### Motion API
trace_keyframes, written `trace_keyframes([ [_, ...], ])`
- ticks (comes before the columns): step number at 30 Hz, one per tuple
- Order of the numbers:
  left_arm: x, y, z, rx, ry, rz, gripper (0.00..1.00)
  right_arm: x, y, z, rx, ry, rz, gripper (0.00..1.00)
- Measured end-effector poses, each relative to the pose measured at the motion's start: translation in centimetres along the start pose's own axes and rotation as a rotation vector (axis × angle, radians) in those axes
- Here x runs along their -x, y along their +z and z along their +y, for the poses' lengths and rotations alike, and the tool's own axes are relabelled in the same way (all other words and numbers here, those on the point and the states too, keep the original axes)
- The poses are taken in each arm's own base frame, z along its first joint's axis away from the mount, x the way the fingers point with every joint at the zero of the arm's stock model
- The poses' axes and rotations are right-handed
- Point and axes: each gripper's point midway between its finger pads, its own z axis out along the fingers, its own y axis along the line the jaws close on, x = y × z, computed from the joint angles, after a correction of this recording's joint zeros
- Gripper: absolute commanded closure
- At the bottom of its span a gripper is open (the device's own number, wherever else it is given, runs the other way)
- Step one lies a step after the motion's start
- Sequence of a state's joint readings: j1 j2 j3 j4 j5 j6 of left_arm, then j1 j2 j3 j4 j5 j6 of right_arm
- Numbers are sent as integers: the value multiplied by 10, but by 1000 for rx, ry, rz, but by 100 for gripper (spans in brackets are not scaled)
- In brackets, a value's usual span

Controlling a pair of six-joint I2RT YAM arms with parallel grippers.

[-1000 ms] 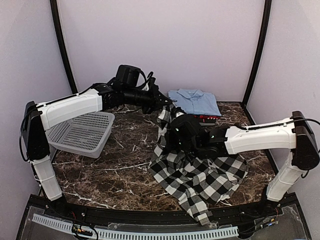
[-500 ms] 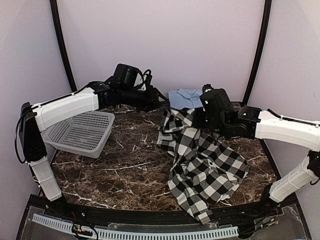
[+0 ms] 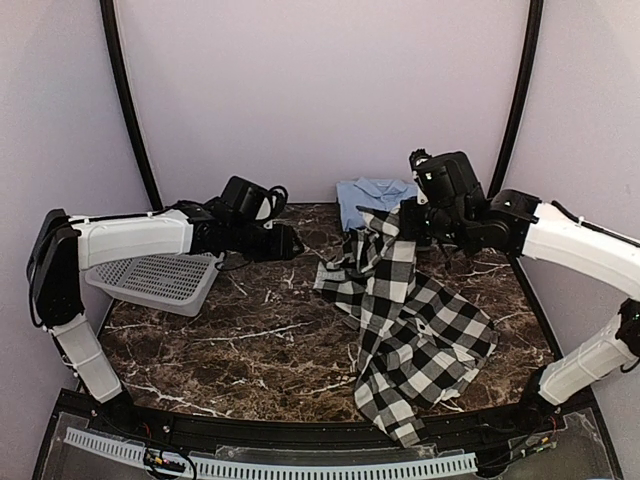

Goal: Fold and stack the long sleeve shirts
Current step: Pick up the crumpled shirt from the center of the board.

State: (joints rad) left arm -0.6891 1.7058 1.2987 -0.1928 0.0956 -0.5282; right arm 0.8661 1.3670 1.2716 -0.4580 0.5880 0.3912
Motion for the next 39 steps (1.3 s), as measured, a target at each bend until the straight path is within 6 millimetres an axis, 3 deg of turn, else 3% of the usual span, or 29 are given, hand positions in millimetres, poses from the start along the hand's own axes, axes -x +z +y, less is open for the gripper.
trace_keyframes([
  [13, -38, 97, 37, 62, 137, 88, 55, 16, -13, -17, 34, 28, -23, 100],
  [27, -17, 144, 24, 15, 216, 55, 53, 25, -21, -25, 60, 49, -41, 100],
  [31, -25, 155, 26, -1, 213, 77, 66, 25, -21, -25, 63, 50, -39, 100],
  [36, -32, 159, 23, -32, 188, 95, 97, 28, -24, -28, 63, 58, -48, 100],
  [39, -29, 159, 17, -57, 175, 84, 100, 29, -25, -29, 61, 61, -52, 100],
])
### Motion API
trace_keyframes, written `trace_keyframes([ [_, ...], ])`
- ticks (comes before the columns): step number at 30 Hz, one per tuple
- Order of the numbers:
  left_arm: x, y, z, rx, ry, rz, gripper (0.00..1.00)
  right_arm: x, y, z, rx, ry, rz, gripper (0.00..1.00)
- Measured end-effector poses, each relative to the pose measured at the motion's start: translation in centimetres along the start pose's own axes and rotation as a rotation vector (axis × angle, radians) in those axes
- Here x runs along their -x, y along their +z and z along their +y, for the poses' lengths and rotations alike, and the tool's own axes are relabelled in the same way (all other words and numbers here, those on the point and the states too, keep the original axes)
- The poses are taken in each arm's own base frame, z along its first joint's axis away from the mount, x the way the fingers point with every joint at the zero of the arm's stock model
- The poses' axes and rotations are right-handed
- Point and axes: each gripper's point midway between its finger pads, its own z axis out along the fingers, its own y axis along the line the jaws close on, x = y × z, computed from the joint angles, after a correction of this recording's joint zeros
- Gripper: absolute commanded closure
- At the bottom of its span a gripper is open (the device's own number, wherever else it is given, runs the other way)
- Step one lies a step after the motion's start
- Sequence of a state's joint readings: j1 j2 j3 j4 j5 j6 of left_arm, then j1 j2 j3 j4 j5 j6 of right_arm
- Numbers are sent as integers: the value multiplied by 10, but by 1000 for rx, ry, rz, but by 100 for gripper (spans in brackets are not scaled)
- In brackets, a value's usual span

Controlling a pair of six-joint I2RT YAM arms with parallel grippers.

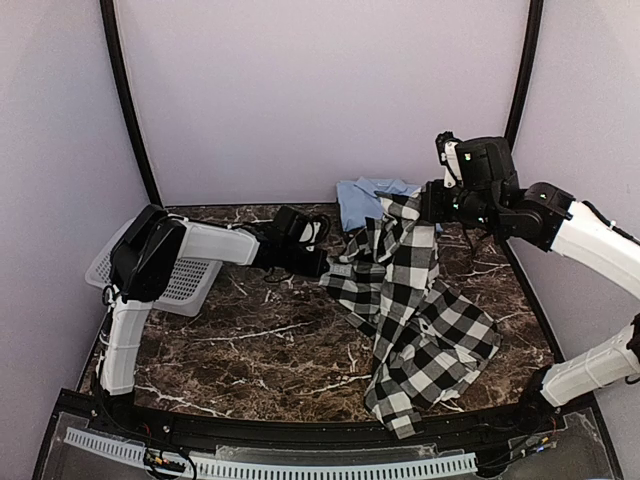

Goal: Fold and stack the long sleeve shirts
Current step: Pick up the crumpled shirt from the center of the board, then flatten out the crumpled shirt at the center of the board.

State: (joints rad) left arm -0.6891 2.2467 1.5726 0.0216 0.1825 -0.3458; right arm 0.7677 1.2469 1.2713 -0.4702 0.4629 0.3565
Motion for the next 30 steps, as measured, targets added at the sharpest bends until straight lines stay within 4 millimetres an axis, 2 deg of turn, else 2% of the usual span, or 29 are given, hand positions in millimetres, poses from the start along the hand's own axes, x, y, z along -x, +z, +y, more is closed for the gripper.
trace_keyframes([
  [4, -2, -1, 2, 6, -13, -7, 100, 1, 0, -2, -6, 3, -1, 100],
  [6, -6, -10, 6, 30, -22, -5, 100, 2, -2, -5, -14, 8, -6, 100],
  [8, -4, -28, 7, 59, -24, -18, 100, 4, -4, -8, -23, 13, -14, 100],
  [10, 10, -56, 1, 75, -16, -56, 100, 8, -7, -13, -37, 18, -27, 100],
  [13, 53, -116, -19, 76, 19, -180, 100, 17, -16, -19, -50, 22, -57, 100],
  [16, 101, -200, -54, 42, 89, -353, 100, 36, -32, -23, -51, 23, -110, 100],
  [19, 135, -284, -95, -2, 174, -507, 100, 62, -56, -30, -48, 26, -189, 100],
  [21, 148, -331, -125, -43, 238, -585, 100, 80, -77, -34, -35, 32, -252, 100],
  [25, 157, -404, -173, -124, 342, -683, 100, 112, -125, -42, 16, 34, -378, 100],
  [30, 162, -486, -214, -244, 420, -785, 100, 150, -192, -48, 111, 32, -540, 100],
])
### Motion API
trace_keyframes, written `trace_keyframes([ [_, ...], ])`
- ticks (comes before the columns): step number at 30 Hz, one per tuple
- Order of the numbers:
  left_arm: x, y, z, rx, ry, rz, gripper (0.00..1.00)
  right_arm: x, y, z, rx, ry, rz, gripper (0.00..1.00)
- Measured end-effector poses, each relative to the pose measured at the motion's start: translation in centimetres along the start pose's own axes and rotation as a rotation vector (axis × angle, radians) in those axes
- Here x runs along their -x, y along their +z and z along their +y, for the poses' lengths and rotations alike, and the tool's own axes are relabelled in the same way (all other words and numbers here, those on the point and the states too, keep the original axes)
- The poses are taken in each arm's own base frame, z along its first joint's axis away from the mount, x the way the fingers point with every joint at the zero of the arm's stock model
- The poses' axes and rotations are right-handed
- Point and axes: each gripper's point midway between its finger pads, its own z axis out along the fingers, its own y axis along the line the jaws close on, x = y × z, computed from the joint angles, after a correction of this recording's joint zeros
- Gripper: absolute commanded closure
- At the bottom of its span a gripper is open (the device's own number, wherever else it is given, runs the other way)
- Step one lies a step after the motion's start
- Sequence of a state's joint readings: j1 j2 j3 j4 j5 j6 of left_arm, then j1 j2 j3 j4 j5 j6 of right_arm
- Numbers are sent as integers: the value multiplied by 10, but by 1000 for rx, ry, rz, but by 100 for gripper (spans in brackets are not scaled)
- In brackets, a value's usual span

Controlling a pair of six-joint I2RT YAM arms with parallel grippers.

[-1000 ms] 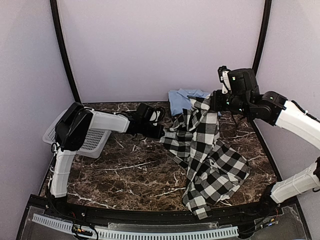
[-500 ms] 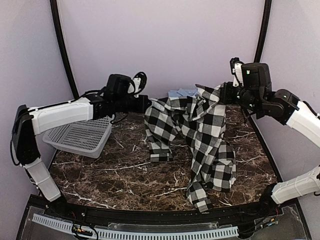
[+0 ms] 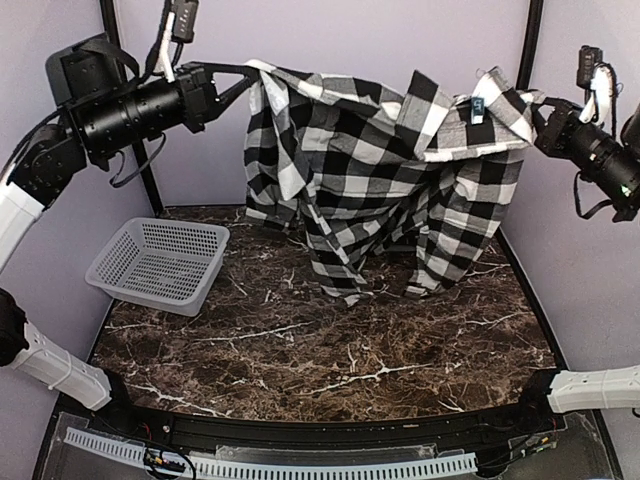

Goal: Fold and stack the long sleeve shirts
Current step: Flatten out the crumpled shirt at the center of the board.

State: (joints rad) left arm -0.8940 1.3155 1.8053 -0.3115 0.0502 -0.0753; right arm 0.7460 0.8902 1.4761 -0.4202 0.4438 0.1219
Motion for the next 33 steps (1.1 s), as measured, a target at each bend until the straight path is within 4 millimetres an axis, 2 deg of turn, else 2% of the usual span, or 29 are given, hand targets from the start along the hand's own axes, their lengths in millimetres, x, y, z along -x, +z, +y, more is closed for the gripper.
trace_keyframes([
  [4, 51, -36, -17, -68, 16, -104, 100, 49, -26, 5, 80, 16, -110, 100],
  [6, 69, -50, -23, -93, 19, -144, 100, 70, -37, 10, 126, 25, -153, 100],
  [8, 81, -58, -28, -113, 13, -166, 100, 88, -43, 16, 167, 31, -171, 100],
  [10, 84, -59, -28, -106, -5, -158, 100, 95, -40, 19, 173, 29, -159, 100],
  [12, 82, -54, -17, -43, -33, -134, 100, 93, -26, 23, 155, 20, -118, 100],
  [14, 71, -44, 2, 43, -65, -91, 100, 74, -2, 28, 126, 4, -48, 100],
  [16, 46, -31, 31, 137, -111, -15, 100, 31, 34, 32, 96, -25, 64, 100],
  [17, 27, -24, 51, 187, -139, 31, 100, -3, 54, 32, 90, -37, 145, 100],
  [18, -13, -11, 73, 244, -179, 124, 100, -41, 74, 30, 82, -43, 231, 100],
  [19, -34, -10, 94, 299, -203, 171, 100, -85, 91, 25, 79, -42, 330, 100],
  [20, -74, -3, 120, 361, -247, 252, 100, -135, 107, 19, 80, -32, 442, 100],
  [22, -161, 4, 157, 442, -334, 436, 100, -239, 124, 0, 56, -2, 674, 100],
  [24, -268, 5, 187, 518, -431, 657, 100, -342, 119, -22, 10, 37, 917, 100],
  [25, -321, 0, 197, 552, -476, 770, 100, -383, 111, -32, -15, 58, 1021, 100],
  [27, -410, -16, 202, 597, -553, 975, 100, -439, 95, -45, -53, 91, 1163, 100],
  [28, -436, -23, 201, 609, -576, 1042, 100, -456, 89, -49, -67, 103, 1208, 100],
  [29, -459, -30, 200, 619, -595, 1099, 100, -464, 86, -50, -73, 110, 1227, 100],
  [30, -474, -35, 199, 631, -608, 1137, 100, -470, 86, -50, -78, 119, 1234, 100],
  [31, -478, -36, 200, 636, -610, 1145, 100, -470, 87, -50, -80, 124, 1228, 97],
  [33, -475, -34, 201, 644, -605, 1132, 100, -466, 95, -49, -77, 132, 1193, 82],
])
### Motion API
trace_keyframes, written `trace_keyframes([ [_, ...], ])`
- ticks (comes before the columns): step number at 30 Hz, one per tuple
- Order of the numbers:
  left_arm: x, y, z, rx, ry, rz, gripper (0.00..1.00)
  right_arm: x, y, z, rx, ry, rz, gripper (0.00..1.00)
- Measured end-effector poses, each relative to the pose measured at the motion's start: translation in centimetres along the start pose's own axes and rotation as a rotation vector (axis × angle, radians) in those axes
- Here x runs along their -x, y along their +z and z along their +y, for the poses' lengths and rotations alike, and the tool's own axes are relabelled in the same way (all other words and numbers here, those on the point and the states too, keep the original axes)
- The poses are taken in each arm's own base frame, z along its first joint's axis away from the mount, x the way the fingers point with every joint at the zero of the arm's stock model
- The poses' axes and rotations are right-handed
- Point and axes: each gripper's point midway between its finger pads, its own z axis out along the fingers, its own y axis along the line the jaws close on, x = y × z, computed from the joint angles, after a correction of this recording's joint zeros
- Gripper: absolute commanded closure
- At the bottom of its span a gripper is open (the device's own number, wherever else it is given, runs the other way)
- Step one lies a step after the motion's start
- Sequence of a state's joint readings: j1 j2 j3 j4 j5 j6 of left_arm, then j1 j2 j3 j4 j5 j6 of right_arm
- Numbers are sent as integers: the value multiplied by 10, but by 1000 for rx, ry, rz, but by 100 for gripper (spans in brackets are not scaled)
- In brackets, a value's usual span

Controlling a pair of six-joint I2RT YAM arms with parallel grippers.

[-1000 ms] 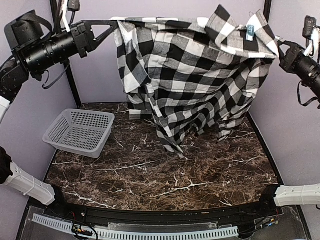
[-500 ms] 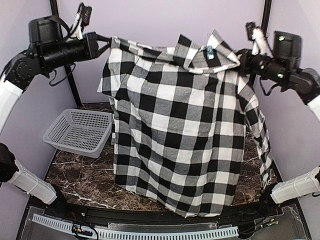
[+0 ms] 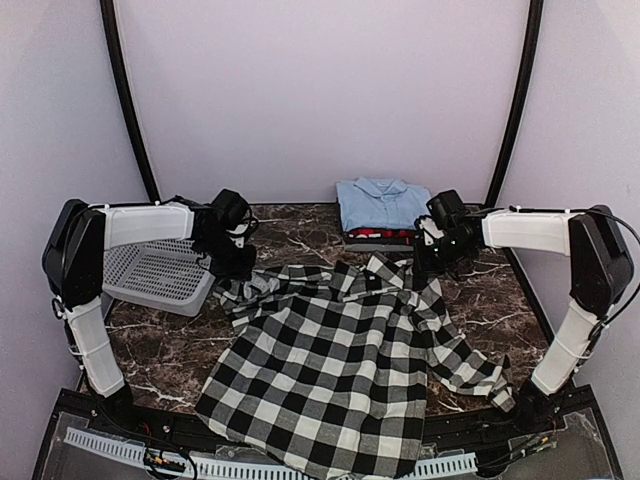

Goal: Fold and stack the long sleeve shirts
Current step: Flatten out the crumpled shirt at the center of the board.

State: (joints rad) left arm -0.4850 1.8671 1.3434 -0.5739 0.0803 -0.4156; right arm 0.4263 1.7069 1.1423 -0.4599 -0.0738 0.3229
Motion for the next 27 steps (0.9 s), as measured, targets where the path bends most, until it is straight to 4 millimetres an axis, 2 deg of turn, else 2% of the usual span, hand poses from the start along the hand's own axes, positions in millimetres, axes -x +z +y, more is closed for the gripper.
trace_keyframes([
  [2, 8, -6, -1, 8, -2, -29, 100, 5, 0, 1, 3, 4, -22, 74],
  [3, 11, -7, 0, 13, -3, -39, 97, 7, 0, 0, -2, 10, -31, 66],
  [4, 14, -8, 1, 23, -4, -50, 85, 10, 0, -1, -8, 12, -41, 58],
  [5, 16, -8, 3, 37, -6, -57, 80, 11, 0, -2, -14, 16, -49, 52],
  [6, 17, -9, 5, 49, -7, -63, 69, 13, 0, -3, -21, 16, -58, 48],
  [7, 17, -9, 8, 63, -12, -68, 62, 13, -2, -4, -29, 24, -66, 44],
  [8, 18, -10, 11, 81, -14, -75, 51, 13, -4, -5, -40, 22, -75, 42],
  [10, 20, -12, 15, 105, -19, -88, 38, 15, -11, -5, -56, 22, -98, 40],
  [11, 22, -15, 16, 115, -20, -98, 34, 17, -17, -2, -58, 14, -115, 39],
  [14, 28, -29, 15, 124, -21, -139, 33, 19, -33, 22, -30, -30, -161, 40],
  [17, 33, -50, 6, 112, -7, -200, 37, 11, -37, 51, 20, -77, -177, 42],
  [19, 32, -67, -10, 86, 24, -242, 43, -2, -31, 66, 47, -103, -156, 43],
  [21, 25, -79, -32, 53, 65, -265, 50, -16, -21, 72, 53, -115, -118, 43],
  [24, 8, -80, -62, -12, 118, -256, 60, -29, -2, 69, 46, -104, -75, 43],
  [27, -16, -62, -71, -54, 138, -190, 62, -39, 16, 65, 37, -89, -38, 44],
])
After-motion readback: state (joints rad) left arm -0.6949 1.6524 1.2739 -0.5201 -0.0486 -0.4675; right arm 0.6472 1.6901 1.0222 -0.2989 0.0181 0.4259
